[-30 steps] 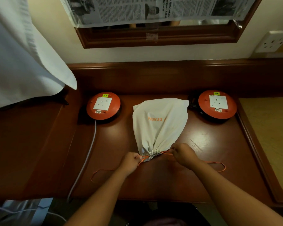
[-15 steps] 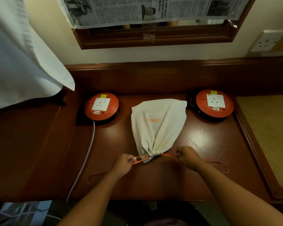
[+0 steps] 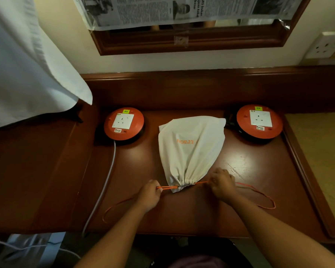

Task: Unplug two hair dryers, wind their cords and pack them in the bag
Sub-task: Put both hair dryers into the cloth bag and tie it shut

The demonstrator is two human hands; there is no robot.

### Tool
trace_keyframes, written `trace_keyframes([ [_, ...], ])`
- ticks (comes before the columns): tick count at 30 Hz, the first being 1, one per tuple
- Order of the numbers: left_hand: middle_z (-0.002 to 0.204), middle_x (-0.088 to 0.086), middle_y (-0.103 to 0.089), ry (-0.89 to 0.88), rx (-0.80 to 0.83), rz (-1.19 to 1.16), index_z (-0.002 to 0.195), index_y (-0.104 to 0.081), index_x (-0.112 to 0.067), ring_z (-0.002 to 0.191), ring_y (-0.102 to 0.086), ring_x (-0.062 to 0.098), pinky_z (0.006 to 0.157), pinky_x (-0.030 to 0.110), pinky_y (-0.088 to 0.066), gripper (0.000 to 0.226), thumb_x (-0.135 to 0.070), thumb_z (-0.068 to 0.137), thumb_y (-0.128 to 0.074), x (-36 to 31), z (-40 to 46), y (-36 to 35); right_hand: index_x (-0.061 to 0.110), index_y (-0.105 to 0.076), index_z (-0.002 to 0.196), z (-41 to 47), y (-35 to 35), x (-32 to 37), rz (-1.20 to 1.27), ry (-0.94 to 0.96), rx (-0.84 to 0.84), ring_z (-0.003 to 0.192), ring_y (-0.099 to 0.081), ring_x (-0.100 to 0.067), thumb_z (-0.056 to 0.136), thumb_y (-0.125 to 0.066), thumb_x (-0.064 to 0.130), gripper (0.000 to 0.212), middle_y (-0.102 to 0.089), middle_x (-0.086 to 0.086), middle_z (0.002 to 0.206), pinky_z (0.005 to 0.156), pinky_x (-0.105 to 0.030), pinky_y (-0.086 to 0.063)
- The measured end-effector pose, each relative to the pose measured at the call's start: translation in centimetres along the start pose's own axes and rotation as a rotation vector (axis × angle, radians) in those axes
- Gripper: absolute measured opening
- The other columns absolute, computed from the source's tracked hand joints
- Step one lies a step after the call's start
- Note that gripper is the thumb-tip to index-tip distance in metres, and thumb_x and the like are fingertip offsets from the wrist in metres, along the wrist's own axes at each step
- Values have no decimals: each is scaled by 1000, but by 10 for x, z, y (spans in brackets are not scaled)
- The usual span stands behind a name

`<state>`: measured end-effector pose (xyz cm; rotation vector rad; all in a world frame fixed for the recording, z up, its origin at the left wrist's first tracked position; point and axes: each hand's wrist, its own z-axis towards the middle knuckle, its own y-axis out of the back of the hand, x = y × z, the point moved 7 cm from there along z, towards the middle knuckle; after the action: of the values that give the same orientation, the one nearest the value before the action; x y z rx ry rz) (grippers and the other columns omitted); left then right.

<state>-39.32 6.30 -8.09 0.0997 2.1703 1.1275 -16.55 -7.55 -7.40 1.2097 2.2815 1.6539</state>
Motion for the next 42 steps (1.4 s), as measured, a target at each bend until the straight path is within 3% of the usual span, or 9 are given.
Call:
trace_keyframes([
  [3, 97, 13, -55, -67, -35, 60, 82, -45, -17, 92, -51, 28, 77, 32, -34, 15, -9, 92, -53, -5, 0, 2, 22, -60, 85, 7, 5, 1, -90, 85, 16, 113, -41, -16, 85, -53, 16, 10, -51, 8, 100, 106, -38, -20],
  [7, 87, 4, -47, -96, -99, 61, 78, -43, -16, 88, -51, 27, 73, 32, -33, 20, -3, 90, -53, 1, 0, 21, 22, -46, 73, 7, 17, 3, -152, 141, -4, 89, -44, -12, 84, -49, 10, 17, -36, 14, 72, 112, -40, -17],
  [14, 79, -1, -46, -61, -146, 55, 65, -35, -28, 77, -49, 21, 65, 28, -28, 40, -1, 86, -57, 19, -2, 34, 29, -32, 60, 11, 21, 4, -141, 200, -32, 73, -40, -13, 79, -48, 4, 36, -37, 12, 68, 100, -32, -27],
  [18, 76, -4, -47, -57, -126, 28, 65, -40, -29, 76, -50, 19, 64, 29, -32, 37, -7, 87, -60, 22, -4, 32, 25, -43, 65, 11, 11, -8, -180, 138, -2, 75, -43, -13, 86, -50, 15, 25, -45, 10, 70, 101, -34, -29],
  [22, 92, 4, -60, -49, -45, 62, 88, -62, -13, 89, -56, 22, 76, 31, -42, 6, -16, 91, -57, 19, -8, 21, 26, -55, 64, 11, 1, -24, -187, 76, 62, 86, -47, -13, 91, -51, 31, 28, -58, 7, 81, 102, -41, -29],
  [27, 139, 5, -48, -1, -88, 246, 139, -44, -17, 129, -42, 25, 106, 34, -30, 45, -28, 96, -48, 5, -6, 6, 24, -70, 91, 9, -2, -15, -165, 108, 41, 105, -52, -19, 93, -48, 30, 22, -60, 5, 99, 91, -37, -35],
  [31, 129, 1, -51, -80, -68, 295, 129, -50, -21, 124, -43, 21, 101, 35, -31, 35, -31, 95, -49, -29, -4, -14, 30, -58, 125, 2, -18, 11, -97, 158, 47, 120, -47, -24, 88, -57, 27, 37, -53, 3, 128, 98, -37, -38],
  [34, 122, 1, -56, -65, -51, 296, 123, -53, -20, 118, -46, 21, 96, 35, -33, 30, -28, 95, -49, -38, 0, -27, 26, -52, 131, 1, -32, 19, -97, 139, 12, 123, -44, -26, 86, -61, 28, 46, -50, -1, 133, 96, -37, -38],
  [42, 102, 13, -61, -190, -111, 150, 99, -59, -5, 98, -52, 30, 82, 39, -38, 14, -12, 95, -48, -49, -2, -16, 12, -66, 86, 3, -13, 23, 25, 181, -123, 90, -58, -29, 91, -54, 20, 15, -66, -7, 90, 71, -33, -38],
])
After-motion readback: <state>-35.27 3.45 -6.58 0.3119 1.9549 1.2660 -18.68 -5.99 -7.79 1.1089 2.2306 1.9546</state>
